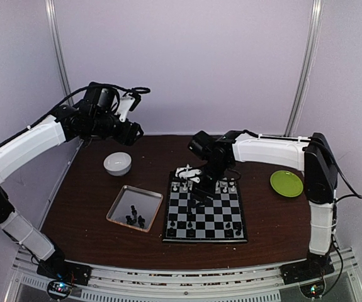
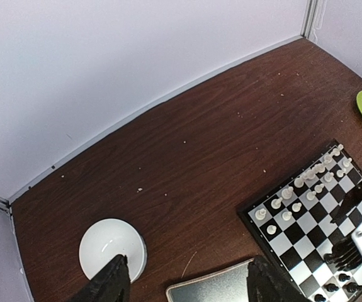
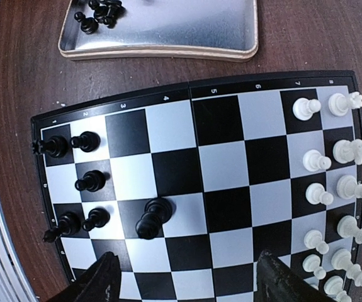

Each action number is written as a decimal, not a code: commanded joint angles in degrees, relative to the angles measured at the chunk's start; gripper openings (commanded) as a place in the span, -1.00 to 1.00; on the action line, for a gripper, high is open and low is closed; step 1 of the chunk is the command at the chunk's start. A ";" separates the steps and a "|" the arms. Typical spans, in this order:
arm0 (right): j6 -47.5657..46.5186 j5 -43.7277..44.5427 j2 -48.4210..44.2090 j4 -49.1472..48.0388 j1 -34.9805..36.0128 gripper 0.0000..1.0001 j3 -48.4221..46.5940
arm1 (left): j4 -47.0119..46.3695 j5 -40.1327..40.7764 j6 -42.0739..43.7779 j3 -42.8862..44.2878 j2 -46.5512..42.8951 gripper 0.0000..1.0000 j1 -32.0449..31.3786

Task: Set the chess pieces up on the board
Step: Pick up the queen from the chessboard, then place the queen at d8, then pick up the king from the storage box.

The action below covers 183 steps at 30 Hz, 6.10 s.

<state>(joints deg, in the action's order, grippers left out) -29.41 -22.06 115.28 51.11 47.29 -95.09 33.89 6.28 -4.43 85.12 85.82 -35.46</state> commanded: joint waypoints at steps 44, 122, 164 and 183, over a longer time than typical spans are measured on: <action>1.78 1.09 -16.14 4.43 -3.57 -0.77 6.30 | -2.00 -1.26 -0.48 0.74 0.49 0.33 -0.17; -1.79 -5.27 -12.99 -4.57 5.63 -0.76 23.81 | 0.52 -3.91 -0.70 2.67 3.48 0.33 -0.20; 1.03 -9.74 -37.59 -10.58 -12.93 -0.22 33.77 | 16.17 -0.80 -2.12 8.91 15.25 0.09 -3.35; -1.88 -6.81 -39.76 -10.62 -14.37 -0.20 34.79 | 23.49 -2.72 -8.82 -12.11 14.39 -0.05 -5.67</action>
<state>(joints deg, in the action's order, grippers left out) -30.48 -29.65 76.79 40.75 33.08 -60.73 57.21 3.64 -12.40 73.01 99.31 -40.95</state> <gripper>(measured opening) 0.399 0.487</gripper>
